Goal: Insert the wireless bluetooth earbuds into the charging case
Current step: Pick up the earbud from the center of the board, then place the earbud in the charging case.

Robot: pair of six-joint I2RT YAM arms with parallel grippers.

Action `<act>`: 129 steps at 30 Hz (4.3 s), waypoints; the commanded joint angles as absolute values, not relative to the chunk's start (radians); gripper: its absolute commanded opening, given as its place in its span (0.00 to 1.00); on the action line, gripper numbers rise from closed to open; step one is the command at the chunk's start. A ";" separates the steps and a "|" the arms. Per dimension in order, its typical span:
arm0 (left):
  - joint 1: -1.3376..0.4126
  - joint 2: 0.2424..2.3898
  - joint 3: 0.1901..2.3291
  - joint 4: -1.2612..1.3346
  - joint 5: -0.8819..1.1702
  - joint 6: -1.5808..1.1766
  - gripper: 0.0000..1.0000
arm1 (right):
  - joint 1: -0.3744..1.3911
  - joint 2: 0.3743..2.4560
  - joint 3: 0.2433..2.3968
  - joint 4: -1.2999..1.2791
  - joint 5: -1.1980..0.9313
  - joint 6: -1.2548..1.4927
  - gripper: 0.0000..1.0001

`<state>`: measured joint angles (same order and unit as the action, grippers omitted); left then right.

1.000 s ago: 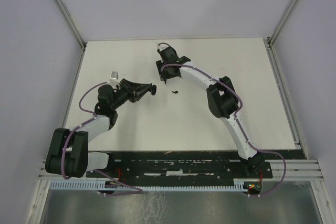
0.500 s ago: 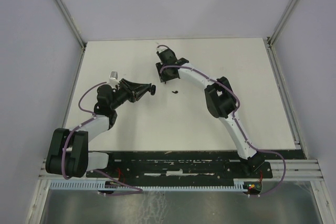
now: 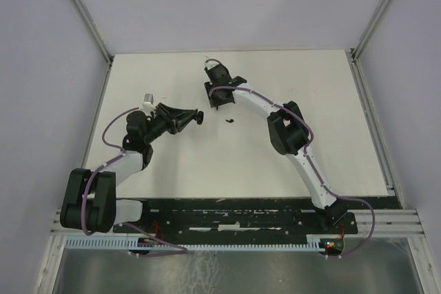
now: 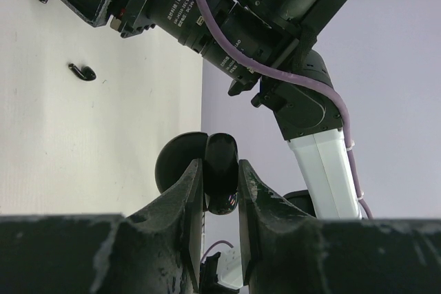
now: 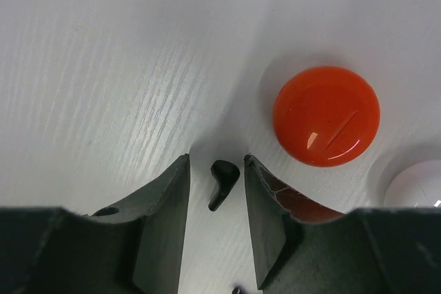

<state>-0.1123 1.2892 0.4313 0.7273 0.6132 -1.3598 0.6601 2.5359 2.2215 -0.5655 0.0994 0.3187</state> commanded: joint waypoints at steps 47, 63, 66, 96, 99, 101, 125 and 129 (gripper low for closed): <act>-0.136 1.538 0.604 0.880 0.629 -1.449 0.03 | 0.617 1.633 1.169 0.269 0.047 0.150 0.09; -0.322 1.782 0.743 1.077 0.590 -1.626 0.03 | 0.618 1.405 0.810 0.661 -0.099 0.024 0.09; -0.343 1.798 0.755 1.098 0.588 -1.646 0.03 | 0.617 1.421 0.781 0.751 -0.160 -0.001 0.09; -0.387 1.798 0.768 1.167 0.603 -1.743 0.03 | 0.619 1.509 0.741 0.848 -0.190 -0.057 0.06; -0.386 1.796 0.764 1.168 0.604 -1.744 0.03 | 0.618 1.511 0.741 0.850 -0.189 -0.060 0.06; -0.386 1.795 0.764 1.169 0.606 -1.745 0.03 | 0.618 1.512 0.740 0.850 -0.189 -0.065 0.06; -0.387 1.820 0.822 1.149 0.597 -1.751 0.03 | 0.620 1.481 0.724 0.825 -0.225 -0.074 0.20; -0.386 1.831 0.830 1.146 0.595 -1.745 0.03 | 0.620 1.473 0.727 0.822 -0.232 -0.063 0.36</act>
<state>-0.3820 1.8236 0.7830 1.0904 0.6037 -1.7229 0.6151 1.5059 0.7269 0.8078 -0.2028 -0.0723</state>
